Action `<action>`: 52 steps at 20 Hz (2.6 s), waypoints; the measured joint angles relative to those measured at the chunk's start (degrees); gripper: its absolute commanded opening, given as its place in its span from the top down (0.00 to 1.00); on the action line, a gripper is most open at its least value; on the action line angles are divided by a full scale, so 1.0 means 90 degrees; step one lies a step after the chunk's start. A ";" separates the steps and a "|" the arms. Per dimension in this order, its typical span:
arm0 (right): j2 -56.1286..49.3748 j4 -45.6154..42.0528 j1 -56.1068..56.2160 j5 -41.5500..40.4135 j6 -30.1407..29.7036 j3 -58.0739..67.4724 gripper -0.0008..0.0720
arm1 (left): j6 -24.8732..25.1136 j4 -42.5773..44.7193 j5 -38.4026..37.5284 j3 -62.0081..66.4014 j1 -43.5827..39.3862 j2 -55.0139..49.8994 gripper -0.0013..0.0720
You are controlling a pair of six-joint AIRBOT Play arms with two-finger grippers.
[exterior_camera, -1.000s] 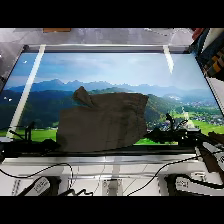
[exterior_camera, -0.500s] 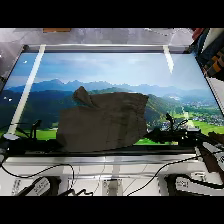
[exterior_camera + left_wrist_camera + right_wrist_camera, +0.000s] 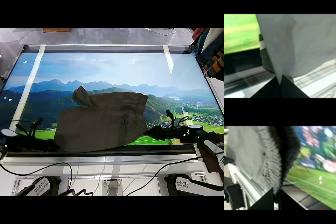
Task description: Fold the clothes and pants, and hang the long-sleeved shirts on hangers.
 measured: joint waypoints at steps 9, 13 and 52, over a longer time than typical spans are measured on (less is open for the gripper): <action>0.2562 0.0163 0.0000 0.0148 0.1112 0.2484 0.95 | 0.0027 -0.2722 -0.0372 0.3096 -0.0005 0.0930 0.98; 0.3684 0.0559 0.0000 -0.0372 0.1501 0.3876 0.95 | 0.0075 -0.3823 0.0675 0.4362 -0.0005 0.1904 0.98; 0.0719 -0.4257 0.1508 -0.1501 0.3842 0.4175 0.95 | -0.2764 -0.0549 -0.0267 0.5253 -0.4041 -0.1654 0.98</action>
